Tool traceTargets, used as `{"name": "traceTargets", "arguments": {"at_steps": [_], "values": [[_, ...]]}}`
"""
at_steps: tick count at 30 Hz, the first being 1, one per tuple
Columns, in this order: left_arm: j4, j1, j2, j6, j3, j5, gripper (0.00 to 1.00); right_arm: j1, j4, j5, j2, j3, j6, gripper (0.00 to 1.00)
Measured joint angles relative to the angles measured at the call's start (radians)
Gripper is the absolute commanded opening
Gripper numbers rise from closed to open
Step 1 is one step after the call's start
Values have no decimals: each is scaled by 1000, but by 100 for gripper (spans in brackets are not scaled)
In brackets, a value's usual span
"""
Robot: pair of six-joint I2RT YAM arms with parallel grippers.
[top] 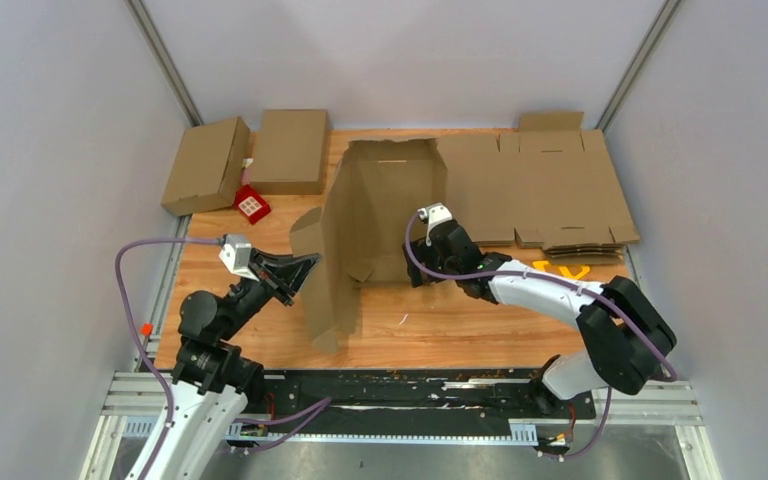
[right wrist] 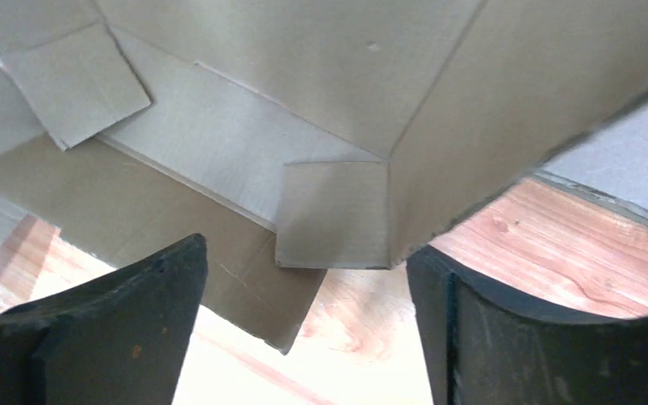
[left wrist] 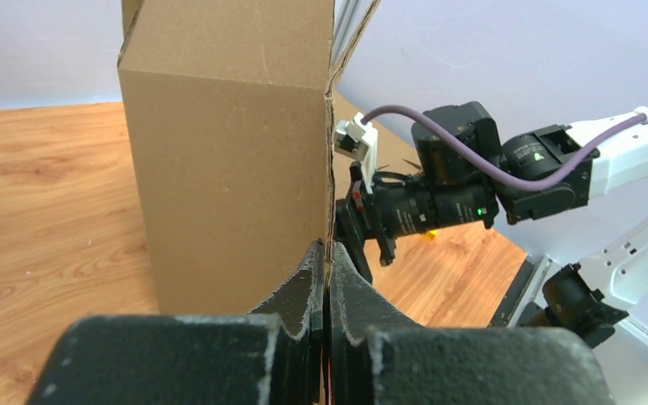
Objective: Fold the paper box
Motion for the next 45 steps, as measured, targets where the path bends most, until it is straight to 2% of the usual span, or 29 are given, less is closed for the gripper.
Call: {"name": "traceTargets", "arguments": {"at_steps": [10,13,19,26,31,35,39,45], "values": [[77,0,35,-35,-14,33,4,-35,7,-75,49,46,16,36],[105,0,63,-39,-13,28,4,-35,3,-71,92,90,15,28],[74,0,158,-1,64,-45,2,-36,16,-13,166,183,11,0],[133,0,282,51,101,-121,0,-50,89,62,175,234,-2,0],[210,0,312,70,100,-166,0,-55,187,108,172,217,-16,0],[303,-15,281,72,5,-206,0,-56,296,134,163,121,-14,0],[382,-64,254,83,-109,-249,0,-59,307,138,211,105,-1,1],[363,-88,183,98,-163,-311,2,-63,289,129,243,105,27,11]]}}
